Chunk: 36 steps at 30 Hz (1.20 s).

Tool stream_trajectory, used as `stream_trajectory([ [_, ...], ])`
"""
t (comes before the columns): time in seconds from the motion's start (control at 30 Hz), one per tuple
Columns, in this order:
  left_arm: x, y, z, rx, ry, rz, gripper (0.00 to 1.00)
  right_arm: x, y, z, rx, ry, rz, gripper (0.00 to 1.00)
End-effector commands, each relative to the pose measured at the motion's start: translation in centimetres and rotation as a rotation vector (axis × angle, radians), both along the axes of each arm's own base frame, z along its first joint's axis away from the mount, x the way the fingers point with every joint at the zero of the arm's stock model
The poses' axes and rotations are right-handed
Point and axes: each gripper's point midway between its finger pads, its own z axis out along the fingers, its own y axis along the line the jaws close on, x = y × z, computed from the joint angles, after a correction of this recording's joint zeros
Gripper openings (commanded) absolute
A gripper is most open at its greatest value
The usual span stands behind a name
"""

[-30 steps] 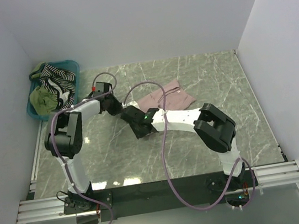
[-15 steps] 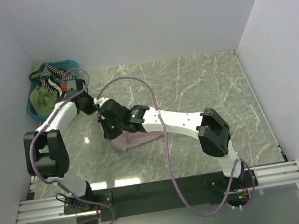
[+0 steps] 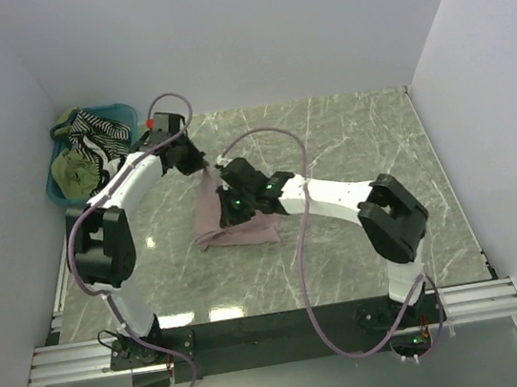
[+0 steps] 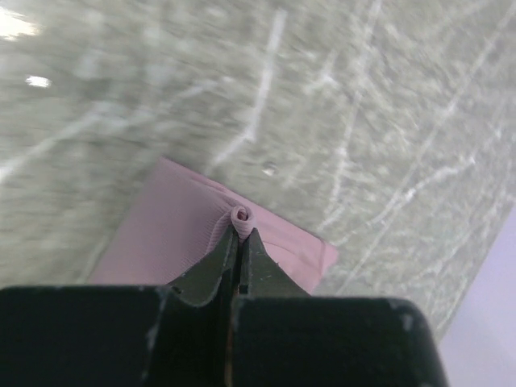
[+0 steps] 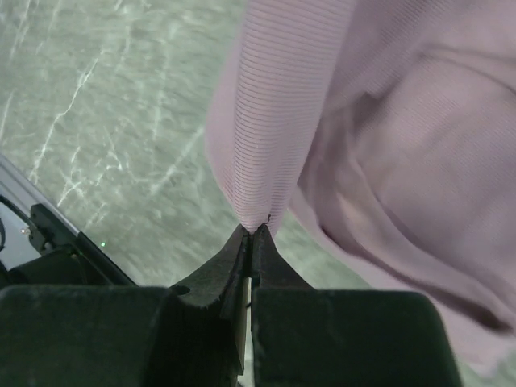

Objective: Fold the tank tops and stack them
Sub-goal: Fold the tank top

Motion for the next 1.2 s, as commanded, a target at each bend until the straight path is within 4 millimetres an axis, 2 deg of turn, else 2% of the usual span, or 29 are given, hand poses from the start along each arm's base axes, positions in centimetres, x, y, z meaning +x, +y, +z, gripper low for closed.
stream_trajectory([
  [0.0, 2.2, -2.6, 3.9, -0.068, -0.105, -0.011, 0.01, 0.0, -0.1, 6.2, 0.182, -0.063, -0.019, 0.0],
  [0.03, 2.2, -3.6, 3.8, -0.081, -0.101, -0.025, 0.01, -0.1, -0.6, 5.6, 0.179, -0.059, -0.026, 0.0],
  [0.1, 2.6, -4.8, 4.7, -0.096, -0.121, -0.042, 0.01, 0.1, -1.4, 6.1, 0.195, -0.067, -0.053, 0.0],
  [0.13, 2.5, -5.8, 4.4, -0.096, -0.112, -0.058, 0.01, 0.0, -2.1, 5.5, 0.19, -0.062, -0.065, 0.0],
  [0.2, 2.7, -7.1, 4.8, -0.099, -0.116, -0.079, 0.01, 0.1, -3.0, 6.3, 0.215, -0.071, -0.096, 0.0],
  [0.23, 2.5, -8.2, 4.2, -0.1, -0.104, -0.095, 0.01, -0.1, -3.5, 5.5, 0.21, -0.063, -0.106, 0.0],
  [0.27, 2.4, -8.8, 4.2, -0.105, -0.101, -0.106, 0.01, -0.1, -4.0, 6.2, 0.227, -0.069, -0.121, 0.0],
  [0.3, 2.4, -9.3, 4.4, -0.11, -0.105, -0.113, 0.01, -0.1, -4.6, 5.5, 0.22, -0.064, -0.134, 0.0],
  [0.37, 2.3, -10.5, 4.1, -0.119, -0.101, -0.129, 0.01, -0.3, -5.3, 5.9, 0.237, -0.067, -0.155, 0.0],
  [0.4, 2.2, -10.9, 4.1, -0.123, -0.1, -0.133, 0.01, -0.6, -6.0, 5.1, 0.226, -0.056, -0.166, 0.0],
  [0.47, 2.0, -12.2, 4.1, -0.132, -0.104, -0.158, 0.01, -0.7, -6.7, 5.6, 0.247, -0.066, -0.19, 0.0],
  [0.5, 1.9, -12.6, 4.0, -0.135, -0.102, -0.165, 0.01, -1.0, -7.4, 4.7, 0.234, -0.055, -0.204, 0.0],
  [0.57, 1.6, -13.9, 3.8, -0.137, -0.099, -0.192, 0.01, -1.2, -8.1, 5.1, 0.253, -0.064, -0.236, 0.0],
  [0.6, 1.2, -14.7, 3.3, -0.139, -0.09, -0.212, 0.01, -1.5, -8.7, 4.2, 0.245, -0.055, -0.248, 0.0],
  [0.67, 0.9, -15.7, 3.2, -0.146, -0.091, -0.233, 0.01, -1.8, -9.6, 4.1, 0.25, -0.053, -0.284, 0.0],
  [0.7, 0.7, -16.2, 3.0, -0.15, -0.087, -0.245, 0.01, -2.3, -10.4, 2.8, 0.23, -0.034, -0.3, 0.0],
  [0.77, 0.1, -17.5, 2.4, -0.149, -0.078, -0.27, 0.01, -2.3, -11.0, 3.1, 0.259, -0.043, -0.343, 0.0],
  [0.8, -0.1, -18.0, 2.2, -0.149, -0.074, -0.28, 0.01, -2.7, -11.7, 2.0, 0.244, -0.03, -0.356, 0.0],
  [0.83, -0.6, -18.8, 1.6, -0.148, -0.062, -0.296, 0.01, -2.8, -11.9, 2.3, 0.259, -0.036, -0.367, 0.0],
  [1.0, -1.7, -20.9, 0.3, -0.152, -0.045, -0.333, 0.01, -4.0, -13.7, -0.3, 0.243, 0.005, -0.427, 0.0],
  [1.17, -2.5, -22.9, -1.2, -0.15, -0.025, -0.365, 0.01, -4.3, -14.9, -1.1, 0.24, 0.004, -0.479, 0.0],
])
